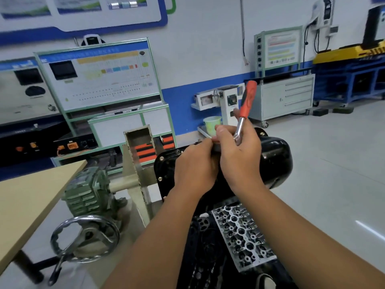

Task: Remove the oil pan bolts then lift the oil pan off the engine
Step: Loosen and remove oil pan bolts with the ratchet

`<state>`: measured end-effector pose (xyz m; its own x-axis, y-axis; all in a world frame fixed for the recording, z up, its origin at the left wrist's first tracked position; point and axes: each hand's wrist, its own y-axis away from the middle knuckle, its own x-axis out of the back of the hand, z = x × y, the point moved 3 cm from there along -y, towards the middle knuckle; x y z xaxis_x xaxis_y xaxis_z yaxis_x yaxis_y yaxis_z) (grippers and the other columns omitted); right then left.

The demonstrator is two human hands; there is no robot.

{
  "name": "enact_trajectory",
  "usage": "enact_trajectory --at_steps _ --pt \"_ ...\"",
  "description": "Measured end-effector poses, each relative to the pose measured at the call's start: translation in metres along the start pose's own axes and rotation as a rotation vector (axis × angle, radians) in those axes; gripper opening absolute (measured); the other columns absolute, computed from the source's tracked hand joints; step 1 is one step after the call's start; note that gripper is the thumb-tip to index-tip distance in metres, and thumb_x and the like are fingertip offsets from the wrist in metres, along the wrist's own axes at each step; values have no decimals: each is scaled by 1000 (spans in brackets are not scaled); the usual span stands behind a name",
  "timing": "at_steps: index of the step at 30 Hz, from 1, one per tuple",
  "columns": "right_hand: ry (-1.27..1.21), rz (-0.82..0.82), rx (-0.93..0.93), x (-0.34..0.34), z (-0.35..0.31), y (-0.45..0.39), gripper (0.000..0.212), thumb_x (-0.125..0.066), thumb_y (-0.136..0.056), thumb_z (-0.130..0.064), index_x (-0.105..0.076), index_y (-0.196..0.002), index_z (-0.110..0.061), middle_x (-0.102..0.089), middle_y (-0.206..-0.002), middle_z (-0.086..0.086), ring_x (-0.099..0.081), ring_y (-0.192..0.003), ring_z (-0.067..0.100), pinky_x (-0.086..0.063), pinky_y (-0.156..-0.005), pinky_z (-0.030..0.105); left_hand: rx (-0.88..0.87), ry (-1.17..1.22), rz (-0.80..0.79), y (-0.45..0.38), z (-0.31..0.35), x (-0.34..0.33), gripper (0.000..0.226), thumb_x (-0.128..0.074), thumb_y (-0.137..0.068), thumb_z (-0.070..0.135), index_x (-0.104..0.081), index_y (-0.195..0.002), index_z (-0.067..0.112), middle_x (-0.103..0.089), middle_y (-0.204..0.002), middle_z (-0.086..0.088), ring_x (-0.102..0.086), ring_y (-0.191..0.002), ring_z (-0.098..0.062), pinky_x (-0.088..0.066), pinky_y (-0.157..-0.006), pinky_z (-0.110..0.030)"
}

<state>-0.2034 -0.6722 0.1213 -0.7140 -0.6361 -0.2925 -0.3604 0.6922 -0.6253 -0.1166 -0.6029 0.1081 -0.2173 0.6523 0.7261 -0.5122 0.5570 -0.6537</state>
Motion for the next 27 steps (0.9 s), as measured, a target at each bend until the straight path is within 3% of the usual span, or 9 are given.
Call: enact_trajectory --at_steps 2,5,7,10,14,18,21,23,27 --pt "-5 -56 40 -2 3 -2 9 -62 -91 -27 -67 -90 -35 -69 -79 4 -66 -75 25 -57 -74 45 6 -22 11 1 -1 1 17 -49 -95 33 -55 -111 35 -66 -89 5 -61 -84 -23 -52 -69 -41" --pt "-1 -394 84 -5 12 -2 28 -63 -92 -22 -73 -117 -27 -77 -110 -2 -71 -102 12 -53 -90 24 -76 12 56 5 -3 -1 19 -51 -94 27 -49 -110 35 -68 -92 5 -65 -82 -26 -52 -63 -39" --pt "1 -479 107 -8 12 -9 33 -63 -89 -28 -76 -115 -12 -73 -124 -10 -67 -116 5 -48 -94 16 -141 30 89 7 -4 0 19 -47 -92 27 -43 -109 33 -68 -93 3 -66 -79 -28 -52 -59 -38" --pt "-28 -434 32 -12 8 -23 45 -61 -90 -37 -65 -132 -21 -77 -109 4 -72 -107 10 -53 -87 28 -125 152 132 3 -6 1 19 -34 -90 40 -46 -105 38 -56 -74 17 -57 -68 -16 -40 -53 -32" --pt "-204 -275 -64 -18 6 -26 55 -52 -101 -43 -43 -150 -21 -80 -97 4 -76 -100 16 -58 -93 40 -117 347 166 7 -8 5 20 -39 -94 38 -51 -110 43 -58 -80 21 -56 -75 -14 -43 -62 -38" --pt "-244 -175 -5 -33 7 -20 66 -51 -103 -40 -22 -162 -34 -79 -97 5 -76 -90 21 -58 -85 33 -36 383 285 7 -11 5 18 -51 -95 23 -57 -106 36 -61 -79 13 -58 -75 -21 -48 -62 -41" --pt "-309 23 90 -36 -1 -21 54 -51 -105 -21 -37 -158 -21 -76 -115 7 -75 -89 25 -59 -80 38 -27 398 278 5 -9 4 24 -57 -95 17 -55 -108 37 -63 -78 11 -59 -74 -23 -46 -61 -40" --pt "-359 131 130 -37 -5 -19 47 -47 -105 -9 -49 -152 -13 -69 -129 2 -74 -93 27 -60 -78 38 -50 406 271 4 -9 6 30 -59 -94 15 -54 -105 42 -61 -72 17 -56 -69 -7 -41 -61 -32" --pt "-307 12 105 -38 -2 -25 29 -53 -101 -7 -72 -121 -16 -77 -98 10 -72 -85 23 -56 -79 29 -128 444 281 -1 -13 6 56 -59 -89 1 -43 -79 54 -56 -72 37 -49 -65 15 -31 -56 -7"
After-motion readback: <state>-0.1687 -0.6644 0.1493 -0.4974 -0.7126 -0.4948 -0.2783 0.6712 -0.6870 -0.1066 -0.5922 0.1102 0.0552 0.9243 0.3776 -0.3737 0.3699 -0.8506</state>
